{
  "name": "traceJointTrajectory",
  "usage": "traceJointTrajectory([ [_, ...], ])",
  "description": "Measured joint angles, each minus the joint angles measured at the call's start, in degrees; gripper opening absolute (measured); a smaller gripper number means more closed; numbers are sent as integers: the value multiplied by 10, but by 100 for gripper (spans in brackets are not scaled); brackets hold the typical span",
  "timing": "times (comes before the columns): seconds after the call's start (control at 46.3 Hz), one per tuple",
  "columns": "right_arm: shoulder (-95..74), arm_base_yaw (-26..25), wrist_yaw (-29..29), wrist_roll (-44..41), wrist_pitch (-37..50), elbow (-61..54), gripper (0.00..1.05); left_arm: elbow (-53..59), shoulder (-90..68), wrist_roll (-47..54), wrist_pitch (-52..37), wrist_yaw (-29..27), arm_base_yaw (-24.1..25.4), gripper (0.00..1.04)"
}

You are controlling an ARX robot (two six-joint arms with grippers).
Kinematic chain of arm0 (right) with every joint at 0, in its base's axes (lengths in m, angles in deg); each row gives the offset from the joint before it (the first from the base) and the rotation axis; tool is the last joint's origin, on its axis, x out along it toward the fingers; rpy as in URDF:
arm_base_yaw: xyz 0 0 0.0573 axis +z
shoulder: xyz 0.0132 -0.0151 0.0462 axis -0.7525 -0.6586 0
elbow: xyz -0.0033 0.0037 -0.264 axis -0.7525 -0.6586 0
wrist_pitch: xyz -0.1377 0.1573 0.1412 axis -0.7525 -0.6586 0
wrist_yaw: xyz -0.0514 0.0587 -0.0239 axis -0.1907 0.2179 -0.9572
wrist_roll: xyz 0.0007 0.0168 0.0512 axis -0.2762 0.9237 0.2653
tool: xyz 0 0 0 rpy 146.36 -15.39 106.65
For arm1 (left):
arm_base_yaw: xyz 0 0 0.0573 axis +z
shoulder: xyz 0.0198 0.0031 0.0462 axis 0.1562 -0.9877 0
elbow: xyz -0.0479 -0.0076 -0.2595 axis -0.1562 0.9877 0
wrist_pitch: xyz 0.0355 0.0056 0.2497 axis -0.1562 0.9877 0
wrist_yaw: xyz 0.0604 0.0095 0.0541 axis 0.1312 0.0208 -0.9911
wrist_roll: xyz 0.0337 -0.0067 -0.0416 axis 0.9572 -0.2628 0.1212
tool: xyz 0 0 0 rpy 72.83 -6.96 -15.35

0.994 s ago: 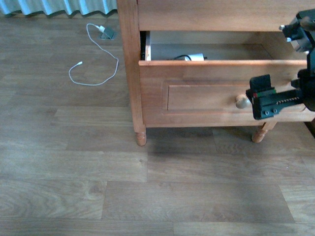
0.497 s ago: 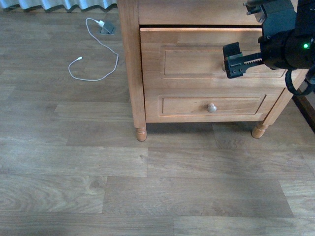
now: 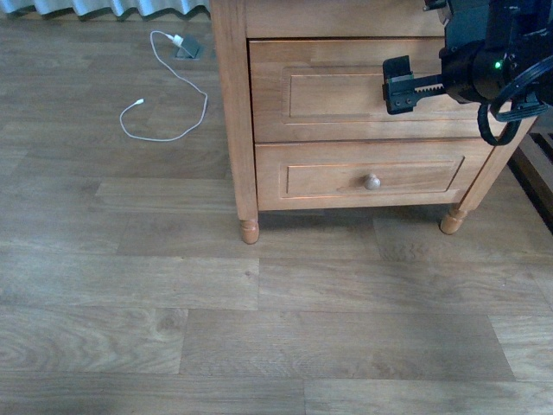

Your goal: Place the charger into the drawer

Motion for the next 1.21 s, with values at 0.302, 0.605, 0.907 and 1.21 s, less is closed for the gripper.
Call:
traceJointTrajectory([
  [0.302, 212, -31, 45, 18, 34, -224, 96, 0, 0, 0, 0, 0, 0, 99],
  [0.605, 539, -71, 86, 52, -37, -455, 96, 0, 0, 0, 0, 0, 0, 99],
  [0.907, 829, -116, 103, 73, -134, -598, 96, 0, 0, 0, 0, 0, 0, 99],
  [1.21, 831, -94, 68, 73, 43, -660, 79, 0, 0, 0, 0, 0, 0, 99],
])
